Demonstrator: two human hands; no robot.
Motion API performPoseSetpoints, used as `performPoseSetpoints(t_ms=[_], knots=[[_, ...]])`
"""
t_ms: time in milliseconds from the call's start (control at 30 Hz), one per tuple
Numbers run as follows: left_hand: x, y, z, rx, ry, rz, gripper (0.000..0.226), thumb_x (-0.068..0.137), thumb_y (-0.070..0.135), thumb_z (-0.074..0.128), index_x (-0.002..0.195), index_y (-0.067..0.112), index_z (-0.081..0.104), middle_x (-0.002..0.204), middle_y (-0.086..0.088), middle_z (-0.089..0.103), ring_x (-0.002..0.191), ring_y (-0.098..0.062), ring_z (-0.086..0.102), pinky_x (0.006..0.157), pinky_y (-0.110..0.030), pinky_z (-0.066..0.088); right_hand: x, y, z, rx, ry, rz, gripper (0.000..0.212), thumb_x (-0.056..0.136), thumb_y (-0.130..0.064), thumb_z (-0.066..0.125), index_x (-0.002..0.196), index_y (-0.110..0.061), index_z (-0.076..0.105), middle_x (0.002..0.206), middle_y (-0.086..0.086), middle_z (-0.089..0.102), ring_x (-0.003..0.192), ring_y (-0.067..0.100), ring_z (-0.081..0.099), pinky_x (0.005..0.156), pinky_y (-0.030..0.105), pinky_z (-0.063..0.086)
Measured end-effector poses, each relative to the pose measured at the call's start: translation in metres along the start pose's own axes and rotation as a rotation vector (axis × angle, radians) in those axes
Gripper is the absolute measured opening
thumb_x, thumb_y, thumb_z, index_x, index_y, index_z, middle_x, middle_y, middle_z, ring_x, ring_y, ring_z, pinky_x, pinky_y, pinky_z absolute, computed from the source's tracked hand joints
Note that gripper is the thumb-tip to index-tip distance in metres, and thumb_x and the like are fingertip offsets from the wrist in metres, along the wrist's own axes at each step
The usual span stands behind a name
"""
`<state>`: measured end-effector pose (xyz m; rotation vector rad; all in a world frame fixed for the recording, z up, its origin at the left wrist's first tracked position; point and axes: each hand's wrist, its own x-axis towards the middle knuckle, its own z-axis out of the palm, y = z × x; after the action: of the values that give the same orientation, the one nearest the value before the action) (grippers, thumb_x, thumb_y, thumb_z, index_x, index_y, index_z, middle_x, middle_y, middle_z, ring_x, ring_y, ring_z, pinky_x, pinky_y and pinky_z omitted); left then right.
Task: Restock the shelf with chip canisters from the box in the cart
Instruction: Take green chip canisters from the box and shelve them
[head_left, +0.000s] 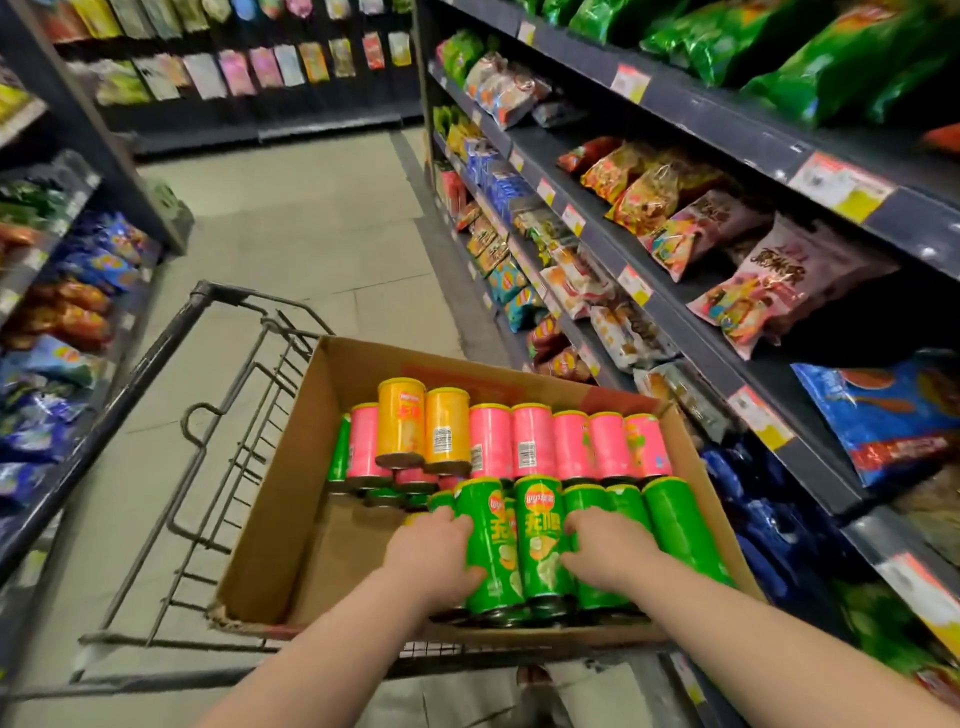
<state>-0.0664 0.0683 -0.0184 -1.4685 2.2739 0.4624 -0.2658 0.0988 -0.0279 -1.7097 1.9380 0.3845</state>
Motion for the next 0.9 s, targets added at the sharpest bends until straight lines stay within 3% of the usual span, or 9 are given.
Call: performPoseSetpoints(t_ms=[200, 300, 433, 500, 667, 900], knots=[[0.038, 0.004, 0.019, -0.258, -0.134, -0.151, 0.077, 0.085, 0.053, 0.059, 0.145, 0.016, 0.027, 0.142, -0.006, 0.041, 0.128, -0.024, 0.044, 0.102, -0.037, 0.04, 0.039, 0.009, 0.017, 0.118, -0.107, 0.023, 0.053, 0.088, -0.044, 0.055, 0.13, -0.014, 0.044, 0.133, 0.009, 0.049, 0.12, 0.029, 0.052, 0.093, 0.037, 0.046], [0.049, 0.004, 0.025, -0.503, -0.175, -0.258, 0.074, 0.084, 0.048, 0.064, 0.142, 0.014, 0.032, 0.139, -0.004, 0.048, 0.124, -0.02, 0.05, 0.097, -0.029, 0.042, 0.052, 0.007, 0.025, 0.232, -0.125, 0.05, 0.065, 0.088, -0.051, 0.055, 0.137, -0.013, 0.036, 0.134, 0.01, 0.048, 0.12, 0.029, 0.052, 0.092, 0.036, 0.046], [0.062, 0.004, 0.039, -0.77, -0.228, -0.411, 0.076, 0.076, 0.049, 0.072, 0.135, 0.014, 0.04, 0.134, -0.005, 0.055, 0.118, -0.021, 0.056, 0.099, -0.033, 0.047, 0.063, -0.001, 0.035, 0.361, -0.121, 0.126, 0.085, 0.084, -0.054, 0.059, 0.147, -0.009, 0.022, 0.143, 0.012, 0.039, 0.128, 0.028, 0.046, 0.097, 0.038, 0.045], [0.065, 0.005, 0.043, -0.791, -0.231, -0.444, 0.077, 0.073, 0.052, 0.074, 0.132, 0.014, 0.042, 0.132, -0.005, 0.055, 0.117, -0.021, 0.056, 0.097, -0.032, 0.047, 0.066, -0.004, 0.037, 0.361, -0.115, 0.167, 0.091, 0.083, -0.057, 0.061, 0.147, -0.007, 0.02, 0.144, 0.013, 0.036, 0.13, 0.027, 0.043, 0.098, 0.037, 0.044], [0.068, 0.011, 0.053, -0.696, -0.205, -0.474, 0.083, 0.068, 0.063, 0.071, 0.129, 0.016, 0.041, 0.128, -0.004, 0.056, 0.114, -0.02, 0.056, 0.092, -0.032, 0.049, 0.071, -0.007, 0.034, 0.327, -0.11, 0.222, 0.08, 0.076, -0.061, 0.065, 0.133, -0.012, 0.038, 0.132, 0.008, 0.045, 0.119, 0.025, 0.052, 0.089, 0.035, 0.048], [0.066, 0.014, 0.054, -0.744, -0.187, -0.475, 0.077, 0.072, 0.054, 0.072, 0.129, 0.014, 0.038, 0.123, -0.004, 0.056, 0.109, -0.02, 0.057, 0.084, -0.03, 0.049, 0.065, -0.018, 0.038, 0.228, -0.065, 0.249, 0.084, 0.076, -0.059, 0.067, 0.135, -0.011, 0.03, 0.134, 0.008, 0.041, 0.117, 0.025, 0.054, 0.08, 0.033, 0.048]])
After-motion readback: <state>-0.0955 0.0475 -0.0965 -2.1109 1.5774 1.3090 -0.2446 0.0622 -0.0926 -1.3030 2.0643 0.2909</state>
